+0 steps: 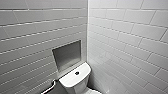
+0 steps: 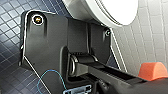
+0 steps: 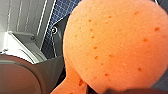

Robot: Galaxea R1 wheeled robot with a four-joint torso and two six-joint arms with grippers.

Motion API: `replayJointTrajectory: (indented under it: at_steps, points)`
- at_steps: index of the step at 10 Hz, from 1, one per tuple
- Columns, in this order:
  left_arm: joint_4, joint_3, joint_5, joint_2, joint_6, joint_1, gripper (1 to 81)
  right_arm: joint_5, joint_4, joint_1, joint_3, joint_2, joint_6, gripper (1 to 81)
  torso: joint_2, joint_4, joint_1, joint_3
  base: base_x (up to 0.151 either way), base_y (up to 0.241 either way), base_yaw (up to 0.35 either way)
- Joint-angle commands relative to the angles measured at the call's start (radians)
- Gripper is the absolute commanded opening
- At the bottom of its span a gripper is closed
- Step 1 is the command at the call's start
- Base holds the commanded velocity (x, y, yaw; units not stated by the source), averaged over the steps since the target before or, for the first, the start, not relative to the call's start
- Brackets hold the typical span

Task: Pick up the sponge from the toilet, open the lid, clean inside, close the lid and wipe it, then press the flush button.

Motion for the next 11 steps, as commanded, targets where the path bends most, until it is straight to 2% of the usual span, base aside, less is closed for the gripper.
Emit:
replayJointTrajectory:
  at_steps: [1, 3, 8, 11]
  points:
    - [0.041, -0.148, -0.039, 0.118, 0.007, 0.061, 1.0, -0.061, -0.003, 0.025, -0.005, -0.004, -0.001, 1.0, 0.000, 0.000, 0.000, 0.024, 0.000, 0.000, 0.000]
    - [0.043, -0.254, -0.049, 0.193, 0.009, 0.092, 1.0, -0.061, 0.000, 0.024, -0.032, 0.010, -0.001, 1.0, 0.000, 0.000, 0.000, 0.010, 0.000, 0.000, 0.000]
    - [0.043, -0.530, -0.049, 0.380, 0.009, 0.146, 1.0, -0.061, -0.003, 0.019, -0.092, 0.057, -0.001, 1.0, -0.001, 0.000, -0.002, 0.023, 0.000, 0.000, 0.000]
    - [0.041, -0.670, -0.050, 0.477, 0.009, 0.166, 1.0, -0.061, -0.003, 0.014, -0.193, 0.112, -0.001, 1.0, -0.001, 0.000, -0.002, 0.023, 0.000, 0.000, 0.000]
